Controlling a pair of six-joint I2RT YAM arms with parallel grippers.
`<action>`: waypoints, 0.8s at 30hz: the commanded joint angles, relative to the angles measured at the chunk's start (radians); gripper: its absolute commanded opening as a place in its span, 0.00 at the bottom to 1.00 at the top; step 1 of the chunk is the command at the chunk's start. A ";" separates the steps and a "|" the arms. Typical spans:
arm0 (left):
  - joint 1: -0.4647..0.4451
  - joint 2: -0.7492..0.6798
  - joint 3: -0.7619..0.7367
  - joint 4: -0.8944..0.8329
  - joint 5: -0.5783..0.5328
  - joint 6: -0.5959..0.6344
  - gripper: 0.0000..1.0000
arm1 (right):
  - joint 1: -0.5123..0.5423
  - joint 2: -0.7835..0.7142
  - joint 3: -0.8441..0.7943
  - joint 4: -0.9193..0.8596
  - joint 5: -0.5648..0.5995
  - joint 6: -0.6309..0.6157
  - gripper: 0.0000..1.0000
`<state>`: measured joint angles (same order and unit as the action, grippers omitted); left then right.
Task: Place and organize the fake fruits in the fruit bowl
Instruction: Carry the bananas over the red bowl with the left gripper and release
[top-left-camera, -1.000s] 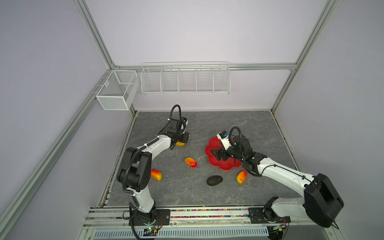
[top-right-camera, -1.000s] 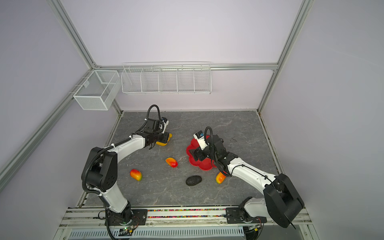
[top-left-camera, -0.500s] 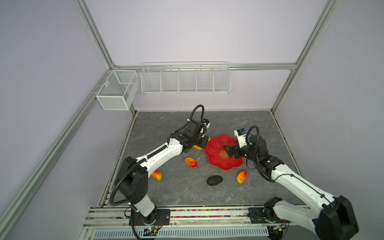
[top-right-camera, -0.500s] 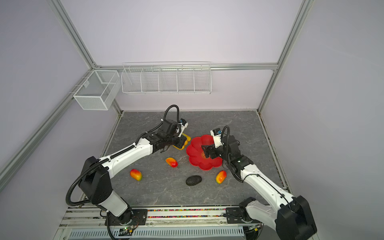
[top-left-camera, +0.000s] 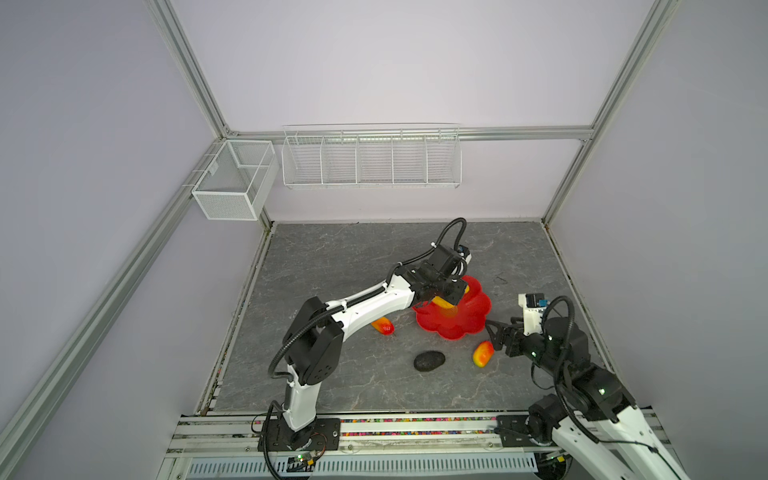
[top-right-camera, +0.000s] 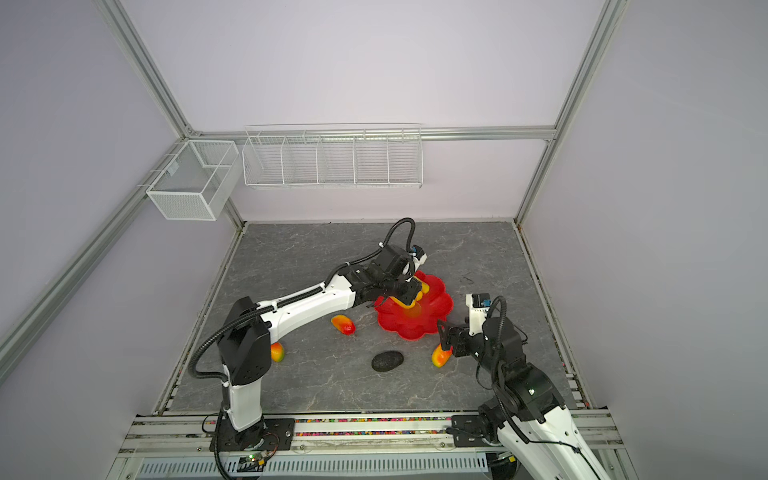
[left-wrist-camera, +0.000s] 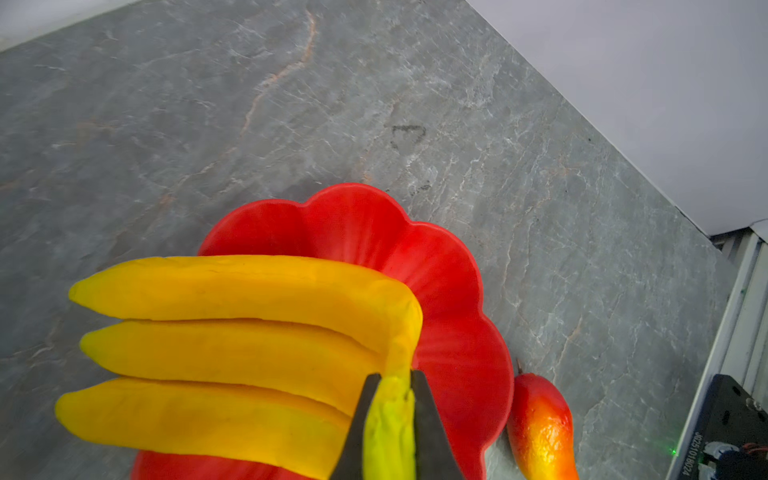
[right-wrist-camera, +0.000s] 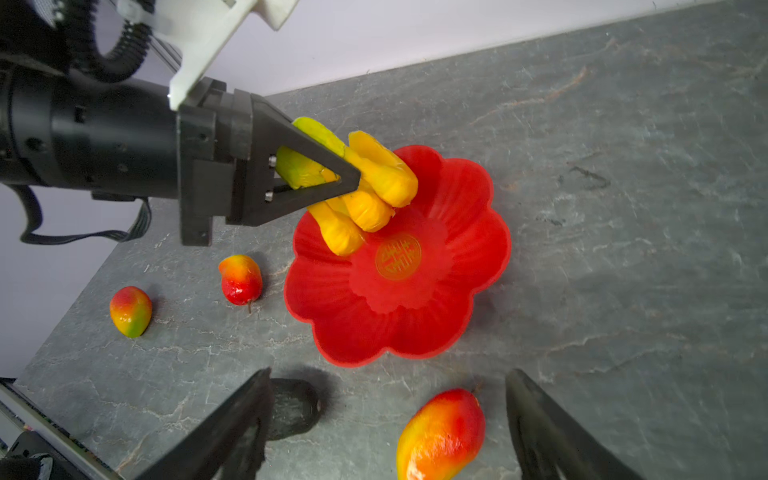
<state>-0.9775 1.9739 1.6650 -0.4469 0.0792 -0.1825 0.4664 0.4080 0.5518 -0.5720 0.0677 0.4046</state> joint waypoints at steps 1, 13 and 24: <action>-0.024 0.053 0.085 -0.072 0.014 -0.024 0.00 | -0.002 -0.025 -0.016 -0.094 0.042 0.087 0.89; -0.050 0.141 0.094 -0.028 0.083 -0.081 0.00 | 0.001 0.044 -0.018 -0.112 0.045 0.106 0.89; -0.053 0.048 0.052 -0.008 0.056 -0.054 0.44 | 0.000 0.056 -0.011 -0.104 0.050 0.095 0.88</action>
<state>-1.0245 2.0842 1.7279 -0.4480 0.1478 -0.2501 0.4664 0.4522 0.5468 -0.6758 0.1085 0.4942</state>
